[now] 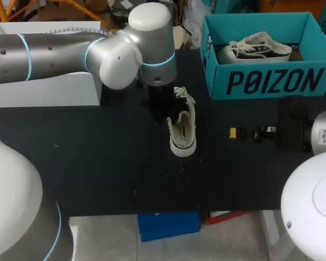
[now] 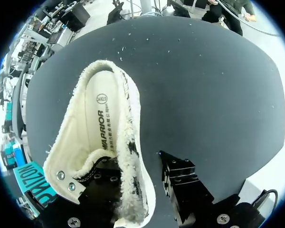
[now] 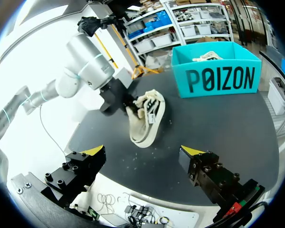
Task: Take the shoe out of the shoebox, open the shoe tongue, remove and reinsert the insole, then place the shoe into the shoebox
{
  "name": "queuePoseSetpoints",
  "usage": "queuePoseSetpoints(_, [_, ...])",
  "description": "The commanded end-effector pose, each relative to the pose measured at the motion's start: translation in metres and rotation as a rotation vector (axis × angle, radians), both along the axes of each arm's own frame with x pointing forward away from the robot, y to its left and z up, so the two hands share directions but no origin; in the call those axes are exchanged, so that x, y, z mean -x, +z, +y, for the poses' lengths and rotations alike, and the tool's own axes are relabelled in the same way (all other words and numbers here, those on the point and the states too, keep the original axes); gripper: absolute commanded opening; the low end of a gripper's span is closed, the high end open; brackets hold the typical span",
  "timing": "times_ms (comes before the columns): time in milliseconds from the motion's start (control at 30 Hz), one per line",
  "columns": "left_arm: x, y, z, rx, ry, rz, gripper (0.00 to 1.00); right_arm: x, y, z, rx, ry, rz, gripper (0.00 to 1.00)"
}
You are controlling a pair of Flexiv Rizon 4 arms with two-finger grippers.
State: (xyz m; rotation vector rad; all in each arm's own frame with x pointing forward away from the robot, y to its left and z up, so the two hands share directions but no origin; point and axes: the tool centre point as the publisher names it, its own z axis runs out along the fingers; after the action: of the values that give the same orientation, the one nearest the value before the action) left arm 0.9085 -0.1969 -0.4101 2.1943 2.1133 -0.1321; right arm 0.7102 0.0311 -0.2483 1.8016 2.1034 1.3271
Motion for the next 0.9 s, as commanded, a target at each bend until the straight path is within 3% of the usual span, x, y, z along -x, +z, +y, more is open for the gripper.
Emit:
queuePoseSetpoints(33, [-0.003, -0.006, -0.002, -0.014, -0.009, -0.013, 0.0, 0.0, 0.0, -0.001, -0.002, 0.003, 0.003, 1.0])
queuePoseSetpoints(233, [-0.008, -0.011, -0.001, -0.027, -0.008, -0.024, 0.0, 0.0, 0.0, -0.001, -0.002, 0.003, 0.003, 1.0])
queuePoseSetpoints(433, [-0.004, 0.008, -0.002, 0.0, -0.012, -0.021, 0.0, 0.0, 0.0, -0.001, -0.002, 0.003, 0.003, 1.0])
queuePoseSetpoints(900, [0.004, 0.127, 0.004, 0.055, 0.029, -0.124, 0.0, 0.0, 0.0, -0.001, -0.002, 0.003, 0.003, 1.0])
